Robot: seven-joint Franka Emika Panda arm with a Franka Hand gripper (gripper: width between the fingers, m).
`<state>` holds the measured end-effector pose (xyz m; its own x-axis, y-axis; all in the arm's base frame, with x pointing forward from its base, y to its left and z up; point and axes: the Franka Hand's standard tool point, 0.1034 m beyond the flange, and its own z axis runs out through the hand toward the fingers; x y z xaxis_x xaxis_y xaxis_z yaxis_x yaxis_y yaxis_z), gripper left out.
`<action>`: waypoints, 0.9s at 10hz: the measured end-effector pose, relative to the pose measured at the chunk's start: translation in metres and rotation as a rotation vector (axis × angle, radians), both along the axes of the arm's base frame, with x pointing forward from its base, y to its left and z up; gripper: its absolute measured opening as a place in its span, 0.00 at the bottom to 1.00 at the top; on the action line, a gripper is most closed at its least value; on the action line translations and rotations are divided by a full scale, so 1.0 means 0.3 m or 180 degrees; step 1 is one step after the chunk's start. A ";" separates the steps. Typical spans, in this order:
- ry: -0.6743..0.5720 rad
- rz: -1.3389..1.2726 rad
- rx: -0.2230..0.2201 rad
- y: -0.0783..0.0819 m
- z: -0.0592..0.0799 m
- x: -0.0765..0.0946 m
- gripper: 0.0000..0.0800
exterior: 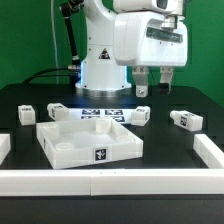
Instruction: Assemble square table
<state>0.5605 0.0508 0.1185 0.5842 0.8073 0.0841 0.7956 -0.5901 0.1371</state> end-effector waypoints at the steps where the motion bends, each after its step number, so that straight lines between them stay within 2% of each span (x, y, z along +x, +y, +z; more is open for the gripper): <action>1: 0.0001 0.0024 -0.0004 0.000 0.000 0.000 0.81; 2: 0.0008 0.0106 -0.0019 -0.006 -0.002 -0.003 0.81; 5: 0.0181 0.0816 -0.0171 -0.121 -0.038 -0.168 0.81; 7: 0.0220 0.1686 -0.0327 -0.235 -0.085 -0.250 0.81; 8: 0.0267 0.1870 -0.0347 -0.288 -0.100 -0.269 0.81; 9: 0.0270 0.1963 -0.0371 -0.290 -0.098 -0.265 0.81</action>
Offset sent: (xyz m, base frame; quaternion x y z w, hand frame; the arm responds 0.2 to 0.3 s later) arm -0.0697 -0.0368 -0.0031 0.0216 -0.0356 -0.1599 0.9863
